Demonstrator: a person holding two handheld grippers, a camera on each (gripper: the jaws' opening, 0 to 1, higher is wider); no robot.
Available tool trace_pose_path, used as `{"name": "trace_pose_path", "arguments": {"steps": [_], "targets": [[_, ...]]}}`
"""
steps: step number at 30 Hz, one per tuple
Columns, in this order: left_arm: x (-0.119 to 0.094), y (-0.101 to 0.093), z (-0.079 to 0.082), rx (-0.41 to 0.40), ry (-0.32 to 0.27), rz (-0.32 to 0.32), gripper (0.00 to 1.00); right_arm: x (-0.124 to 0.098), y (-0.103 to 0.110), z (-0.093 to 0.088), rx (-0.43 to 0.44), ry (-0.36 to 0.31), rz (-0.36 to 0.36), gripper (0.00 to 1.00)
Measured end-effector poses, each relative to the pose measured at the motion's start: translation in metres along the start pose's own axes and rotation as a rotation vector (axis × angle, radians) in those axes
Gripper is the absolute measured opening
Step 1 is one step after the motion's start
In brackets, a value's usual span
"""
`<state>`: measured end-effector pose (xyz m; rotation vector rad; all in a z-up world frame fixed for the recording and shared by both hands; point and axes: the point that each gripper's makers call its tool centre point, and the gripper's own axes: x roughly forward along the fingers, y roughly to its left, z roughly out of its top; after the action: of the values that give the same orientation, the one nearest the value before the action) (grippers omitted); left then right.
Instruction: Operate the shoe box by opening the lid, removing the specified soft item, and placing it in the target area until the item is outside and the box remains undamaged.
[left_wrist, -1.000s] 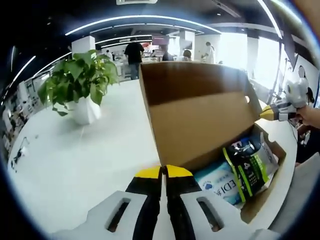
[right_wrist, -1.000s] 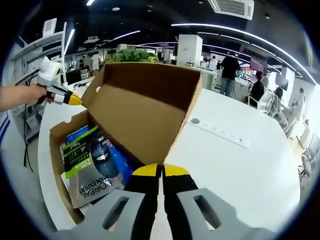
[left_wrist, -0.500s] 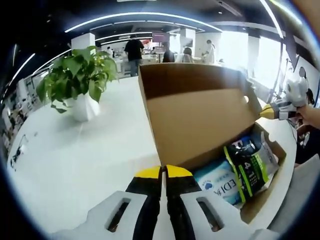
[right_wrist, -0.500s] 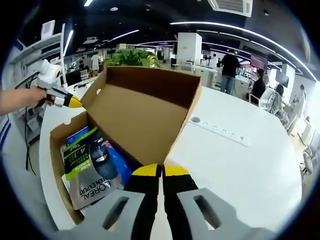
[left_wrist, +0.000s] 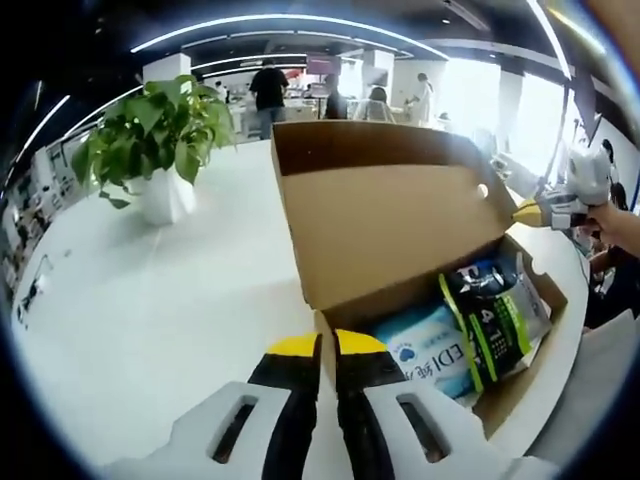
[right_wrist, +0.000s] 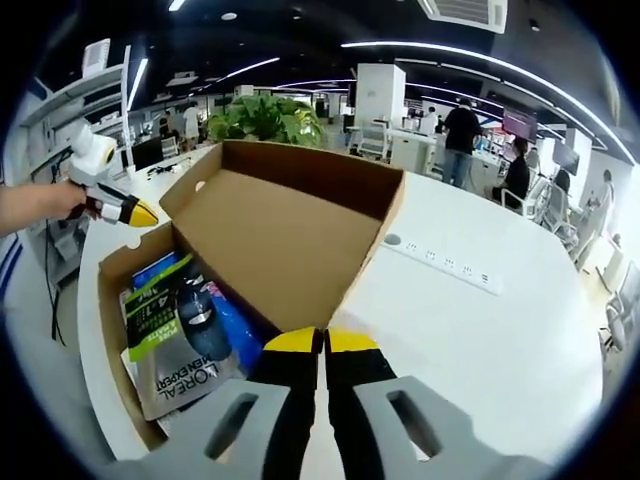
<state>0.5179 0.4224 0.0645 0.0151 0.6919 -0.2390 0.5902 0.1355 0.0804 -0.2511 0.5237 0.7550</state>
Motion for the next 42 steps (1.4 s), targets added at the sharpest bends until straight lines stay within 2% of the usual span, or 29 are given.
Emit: {"name": "trace_pose_path", "arguments": {"steps": [21,31,42], "targets": [[-0.026,-0.018,-0.035,-0.026,0.07,0.007,0.1,0.006,-0.004,0.001,-0.001,0.015,0.01,0.0],[-0.044,-0.024,-0.05,-0.055,0.096,0.005,0.1,0.009,-0.006,0.001,0.002,0.02,0.01,0.01],[-0.051,-0.038,-0.066,-0.071,0.132,-0.004,0.1,0.012,-0.009,0.0,0.003,0.027,0.014,0.01]]}}
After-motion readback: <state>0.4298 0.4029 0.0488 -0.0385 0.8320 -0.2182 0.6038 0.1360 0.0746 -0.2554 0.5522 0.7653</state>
